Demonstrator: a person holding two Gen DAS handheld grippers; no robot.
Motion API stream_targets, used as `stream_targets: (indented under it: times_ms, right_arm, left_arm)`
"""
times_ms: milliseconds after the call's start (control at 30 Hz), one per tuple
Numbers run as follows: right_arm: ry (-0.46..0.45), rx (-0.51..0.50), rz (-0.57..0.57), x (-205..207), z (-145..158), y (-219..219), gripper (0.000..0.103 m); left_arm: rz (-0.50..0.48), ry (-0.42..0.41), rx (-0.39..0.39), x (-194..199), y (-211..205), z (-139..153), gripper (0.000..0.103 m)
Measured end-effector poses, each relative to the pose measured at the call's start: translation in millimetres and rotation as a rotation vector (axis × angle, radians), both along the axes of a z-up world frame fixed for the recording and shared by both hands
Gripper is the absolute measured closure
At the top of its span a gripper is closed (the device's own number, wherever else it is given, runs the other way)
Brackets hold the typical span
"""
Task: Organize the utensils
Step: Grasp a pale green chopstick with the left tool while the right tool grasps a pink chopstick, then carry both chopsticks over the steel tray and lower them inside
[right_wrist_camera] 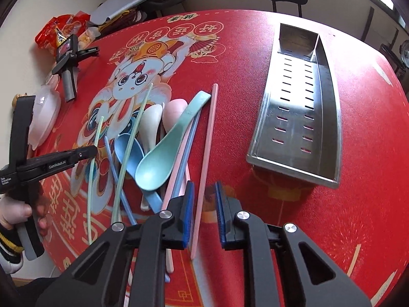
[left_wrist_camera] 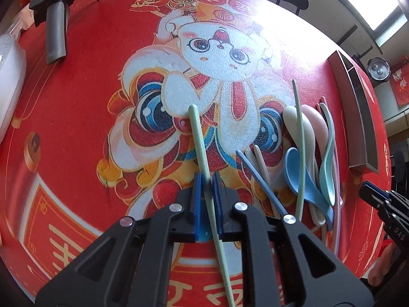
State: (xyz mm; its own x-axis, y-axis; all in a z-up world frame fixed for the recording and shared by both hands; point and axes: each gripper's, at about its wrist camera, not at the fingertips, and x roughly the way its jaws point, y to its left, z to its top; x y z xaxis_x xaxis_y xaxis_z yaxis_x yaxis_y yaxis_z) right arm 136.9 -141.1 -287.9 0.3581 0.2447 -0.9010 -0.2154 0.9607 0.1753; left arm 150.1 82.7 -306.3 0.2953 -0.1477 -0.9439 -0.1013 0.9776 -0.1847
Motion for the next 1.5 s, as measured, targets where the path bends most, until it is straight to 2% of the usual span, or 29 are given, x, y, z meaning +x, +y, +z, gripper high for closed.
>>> stream_targets:
  times_ms: [300,433,533,567,767,867,1000,1100,1133,1167,1200,1267,1500]
  right_arm:
    - [0.006,-0.115,-0.003,35,-22,24,0.09]
    - [0.029,-0.148,0.0,41,-31,29,0.09]
    - [0.015,-0.179,0.008,41,-31,32,0.091]
    - [0.013,-0.188,0.004,40,-31,32,0.095]
    - [0.002,-0.199,-0.001,30,-32,31,0.096]
    - [0.005,-0.185,-0.027,25,-31,27,0.097]
    - [-0.01,-0.176,-0.032,10,-32,25,0.097]
    - [-0.007,-0.154,-0.032,5,-32,22,0.097]
    - [-0.001,-0.142,-0.035,5,-32,20,0.097]
    - [0.008,-0.125,-0.04,5,-32,18,0.097]
    - [0.014,-0.098,-0.047,4,-31,16,0.097]
    - [0.015,-0.058,-0.06,1,-27,12,0.097]
    - [-0.019,0.05,-0.078,-13,-1,1,0.097]
  left_arm:
    - [-0.009,-0.036,-0.025,-21,8,0,0.088]
    - [-0.006,-0.049,-0.035,-24,6,-2,0.088]
    - [0.006,-0.059,-0.035,-27,6,-2,0.088]
    - [0.004,-0.062,-0.028,-27,5,-1,0.088]
    - [-0.006,-0.069,0.024,-36,-5,0,0.088]
    - [-0.02,-0.072,0.047,-42,-11,1,0.084]
    - [-0.066,-0.082,0.118,-52,-26,0,0.076]
    - [-0.089,-0.093,0.17,-56,-33,0,0.077]
    - [-0.083,-0.092,0.166,-56,-31,0,0.079]
    - [-0.067,-0.087,0.162,-55,-27,0,0.088]
    - [-0.05,-0.082,0.135,-53,-21,0,0.091]
    - [-0.011,-0.071,0.049,-53,-7,0,0.092]
    - [0.038,-0.128,-0.102,-67,14,30,0.093]
